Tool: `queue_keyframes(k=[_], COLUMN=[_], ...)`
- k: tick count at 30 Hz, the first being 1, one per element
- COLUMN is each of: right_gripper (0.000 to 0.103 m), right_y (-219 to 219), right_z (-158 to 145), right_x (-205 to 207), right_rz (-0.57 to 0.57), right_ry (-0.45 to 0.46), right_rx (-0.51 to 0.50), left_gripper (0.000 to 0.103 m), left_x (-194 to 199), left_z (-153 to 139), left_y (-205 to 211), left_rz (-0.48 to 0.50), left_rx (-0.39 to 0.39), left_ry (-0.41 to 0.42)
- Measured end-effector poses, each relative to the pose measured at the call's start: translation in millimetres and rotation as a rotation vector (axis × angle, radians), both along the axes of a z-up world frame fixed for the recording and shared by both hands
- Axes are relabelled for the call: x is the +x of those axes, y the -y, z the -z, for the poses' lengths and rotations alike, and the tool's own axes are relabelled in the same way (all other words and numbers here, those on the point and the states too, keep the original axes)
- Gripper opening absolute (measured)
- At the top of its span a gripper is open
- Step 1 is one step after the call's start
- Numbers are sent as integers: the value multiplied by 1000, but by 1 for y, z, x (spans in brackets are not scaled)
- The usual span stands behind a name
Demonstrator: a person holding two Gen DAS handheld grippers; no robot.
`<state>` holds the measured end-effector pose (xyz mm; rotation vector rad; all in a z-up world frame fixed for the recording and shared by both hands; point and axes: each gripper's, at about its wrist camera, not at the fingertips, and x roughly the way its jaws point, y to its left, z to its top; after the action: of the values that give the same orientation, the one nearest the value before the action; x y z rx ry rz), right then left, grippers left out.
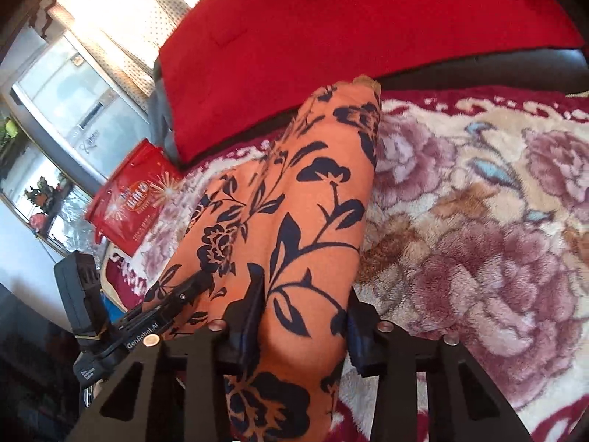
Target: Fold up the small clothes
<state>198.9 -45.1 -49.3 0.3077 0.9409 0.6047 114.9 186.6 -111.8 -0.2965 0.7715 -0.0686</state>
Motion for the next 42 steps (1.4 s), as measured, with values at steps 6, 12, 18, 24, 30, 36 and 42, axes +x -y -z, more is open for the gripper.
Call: queue_keyframes(k=[6,12,18,24,30,36,42], right_gripper=[19,7,98,98,98,98,98], right_y=[46,84,156,179,124,90,81], right_z=[-55,-95,-42,-9,-8,17,34], right_x=[-13,9,-1,4,20,47,54], right_rz=[49,13,270,257,99,81,82], right_ry=[135,112,13,-104,-126,-202,-225], right_rx=[9,-32,84,157,186,147,140], left_gripper=[25,27,36,62,74,83,83], left_x=[-7,33,42,9,23,48,39], left_z=[-63,-95,-40,-26,-25,3,-18], left_y=[42,97,82,18,2,3,-9], left_rz=[93,167,8,-13,45,51,64], left_rx=[20,12,111,49,-117,-206,-284], left_ry=[148,227,78,30,6,-105,-48])
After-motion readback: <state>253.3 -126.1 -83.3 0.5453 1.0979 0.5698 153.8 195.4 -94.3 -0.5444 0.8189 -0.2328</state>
